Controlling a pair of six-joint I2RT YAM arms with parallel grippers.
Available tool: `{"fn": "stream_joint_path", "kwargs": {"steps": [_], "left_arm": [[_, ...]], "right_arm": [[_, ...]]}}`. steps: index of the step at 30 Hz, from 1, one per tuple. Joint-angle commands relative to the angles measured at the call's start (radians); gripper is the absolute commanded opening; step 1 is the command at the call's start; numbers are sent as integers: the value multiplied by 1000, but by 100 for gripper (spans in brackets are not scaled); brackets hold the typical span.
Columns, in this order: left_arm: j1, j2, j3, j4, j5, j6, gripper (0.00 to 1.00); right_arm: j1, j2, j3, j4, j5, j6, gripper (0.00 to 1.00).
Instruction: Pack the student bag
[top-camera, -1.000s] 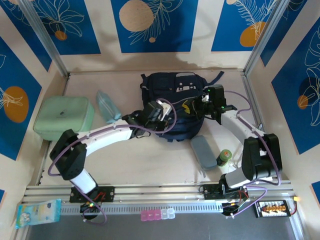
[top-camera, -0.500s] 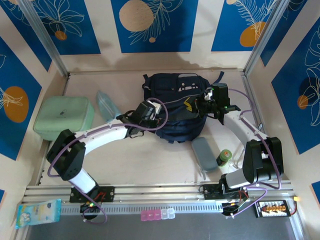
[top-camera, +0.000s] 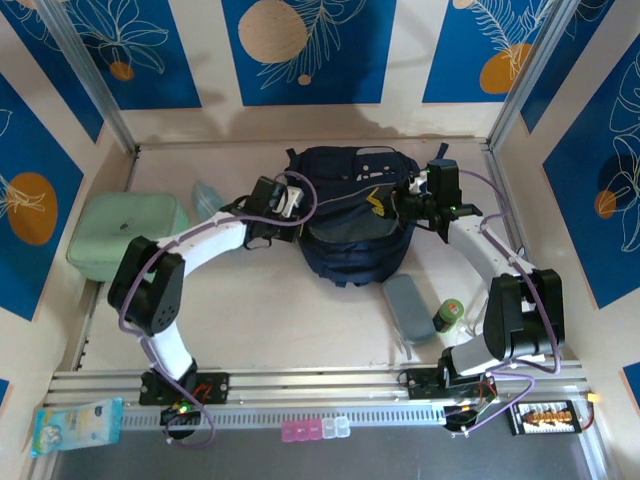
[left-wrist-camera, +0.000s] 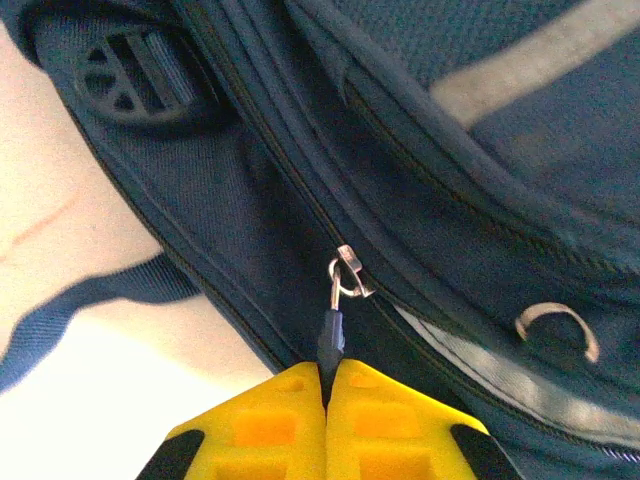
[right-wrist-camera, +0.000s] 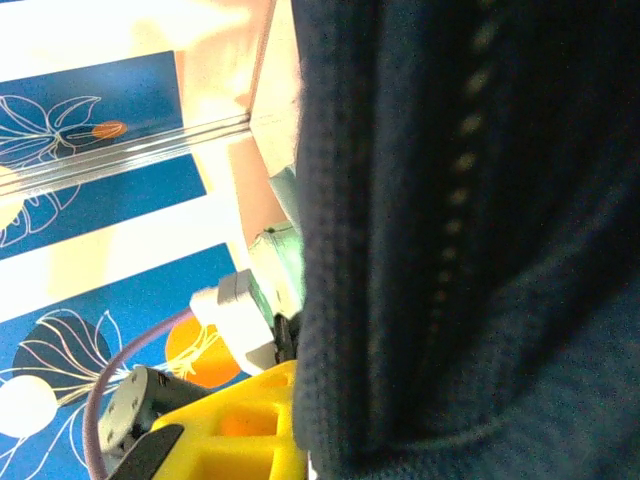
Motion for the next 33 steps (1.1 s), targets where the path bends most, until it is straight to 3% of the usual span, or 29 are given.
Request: {"fn": "stream_joint_path", "kwargs": {"steps": [1, 13, 19, 22, 26, 29, 33], "left_arm": [[49, 69, 94, -103, 2, 74, 0], [122, 254, 328, -92, 34, 93, 0], [148, 231, 325, -83, -73, 36, 0], [173, 148, 265, -88, -116, -6, 36], [209, -36, 135, -108, -179, -96, 67], [231, -169, 39, -151, -256, -177, 84], [274, -265, -26, -268, -332, -280, 89]], "right_arm": [[-18, -5, 54, 45, -75, -38, 4], [-24, 12, 52, 36, -114, -58, 4], [3, 68, 83, 33, -120, -83, 4], [32, 117, 113, 57, -104, -72, 4], [70, 160, 163, 73, -46, -72, 4], [89, 178, 172, 146, -40, -38, 4], [99, 202, 200, 172, -56, -25, 4]]}}
